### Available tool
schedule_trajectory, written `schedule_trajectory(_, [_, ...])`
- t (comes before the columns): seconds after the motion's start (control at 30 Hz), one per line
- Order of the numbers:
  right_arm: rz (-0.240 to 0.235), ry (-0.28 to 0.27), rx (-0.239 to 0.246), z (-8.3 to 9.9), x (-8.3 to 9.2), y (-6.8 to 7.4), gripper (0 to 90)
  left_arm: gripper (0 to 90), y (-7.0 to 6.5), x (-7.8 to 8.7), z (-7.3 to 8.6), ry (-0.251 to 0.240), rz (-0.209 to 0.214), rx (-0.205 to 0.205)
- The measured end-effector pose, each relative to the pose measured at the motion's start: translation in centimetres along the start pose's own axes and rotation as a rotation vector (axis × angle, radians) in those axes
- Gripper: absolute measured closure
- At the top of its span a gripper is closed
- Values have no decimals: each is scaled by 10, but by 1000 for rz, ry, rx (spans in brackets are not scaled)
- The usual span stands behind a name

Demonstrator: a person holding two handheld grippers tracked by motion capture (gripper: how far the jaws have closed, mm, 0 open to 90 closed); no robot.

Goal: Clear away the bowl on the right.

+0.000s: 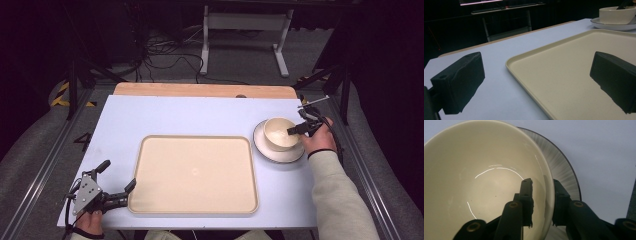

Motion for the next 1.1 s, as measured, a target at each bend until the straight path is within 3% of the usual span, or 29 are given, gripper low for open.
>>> schedule_trajectory(0.23, [-16, 22, -36, 1, -3, -2, 824, 2, 0, 0, 0, 0, 1, 0])
schedule_trajectory(0.77, [-106, 30, -111, 3, 3, 1, 837, 3, 0, -1, 0, 9, 4, 3])
schedule_trajectory(1.1, [-82, 36, -127, 7, 15, -3, 834, 3, 0, -1, 0, 8, 3, 3])
Point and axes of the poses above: each handheld gripper's, and its own axes: x roughly backward along the jaws, z roughly out of its underside, y roughly to its left, the point moved 9 cm from there along -x, roughly forward along the jaws, and after that the axes turned 12 degrees about y, right-handed, at the moved point
